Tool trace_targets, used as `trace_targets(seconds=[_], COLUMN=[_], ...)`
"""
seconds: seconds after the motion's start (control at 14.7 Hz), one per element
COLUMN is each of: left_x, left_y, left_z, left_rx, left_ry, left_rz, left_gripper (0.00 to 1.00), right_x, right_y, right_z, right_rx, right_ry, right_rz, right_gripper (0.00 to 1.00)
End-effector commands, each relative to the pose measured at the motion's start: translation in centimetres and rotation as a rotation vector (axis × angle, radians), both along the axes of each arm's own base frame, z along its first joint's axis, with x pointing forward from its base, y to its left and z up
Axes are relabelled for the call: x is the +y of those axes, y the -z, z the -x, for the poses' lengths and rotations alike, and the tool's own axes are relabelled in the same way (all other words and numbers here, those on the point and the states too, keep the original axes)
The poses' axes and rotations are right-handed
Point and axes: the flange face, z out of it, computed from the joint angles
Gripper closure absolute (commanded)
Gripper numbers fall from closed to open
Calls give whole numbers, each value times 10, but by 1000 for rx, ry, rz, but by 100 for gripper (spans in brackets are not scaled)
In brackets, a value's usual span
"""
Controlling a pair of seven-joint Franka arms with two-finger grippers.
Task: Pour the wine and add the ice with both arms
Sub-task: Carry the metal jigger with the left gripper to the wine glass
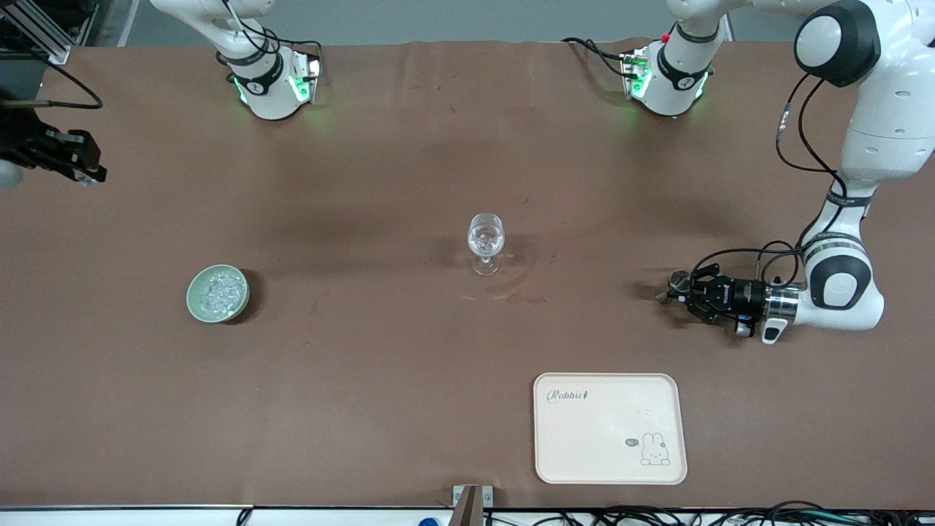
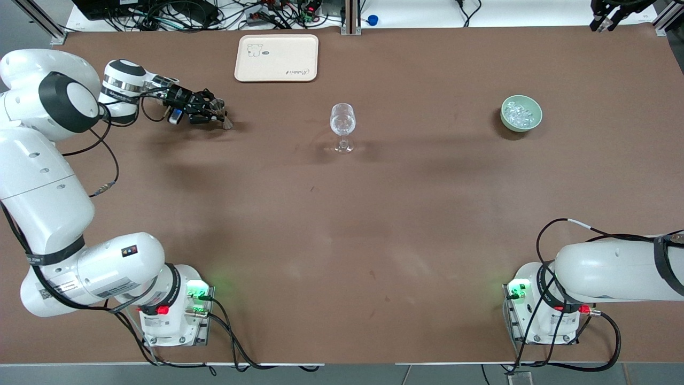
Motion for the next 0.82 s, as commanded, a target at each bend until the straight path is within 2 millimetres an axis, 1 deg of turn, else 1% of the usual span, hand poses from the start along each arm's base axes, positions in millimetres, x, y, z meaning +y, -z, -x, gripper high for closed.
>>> trace_targets(seconds=[0.0, 0.07, 0.2, 0.27, 0.41, 0.61, 0.68, 0.75], left_x=[-17, -25, -52, -72, -97, -129, -135, -146], left_y=[-17, -26, -43, -56, -75, -96, -102, -111], left_z=[-6, -12, -18, -22, -27, -28, -30, -31], left_rx=[-35, -50, -69, -78, -68, -91, -95, -86], left_ry=[26, 32, 68, 89, 105, 143, 135, 128], left_rz=[47, 56, 77, 95, 97, 128, 126, 113], left_gripper=[100, 100, 100, 100, 100, 100, 100, 100], right_x=[8, 9, 8, 6, 4, 4, 4, 4], right_y=[0, -1, 0, 0, -1, -2, -4, -4], right_z=[8, 8, 6, 5, 6, 5, 5, 5], right_rx=[-9, -12, -13, -18, -21, -19, -19, -21], right_ry=[18, 21, 24, 28, 31, 33, 33, 33], right_rz=[5, 6, -2, -5, -6, -6, -6, -6], right_gripper=[96, 96, 96, 96, 96, 96, 96, 96])
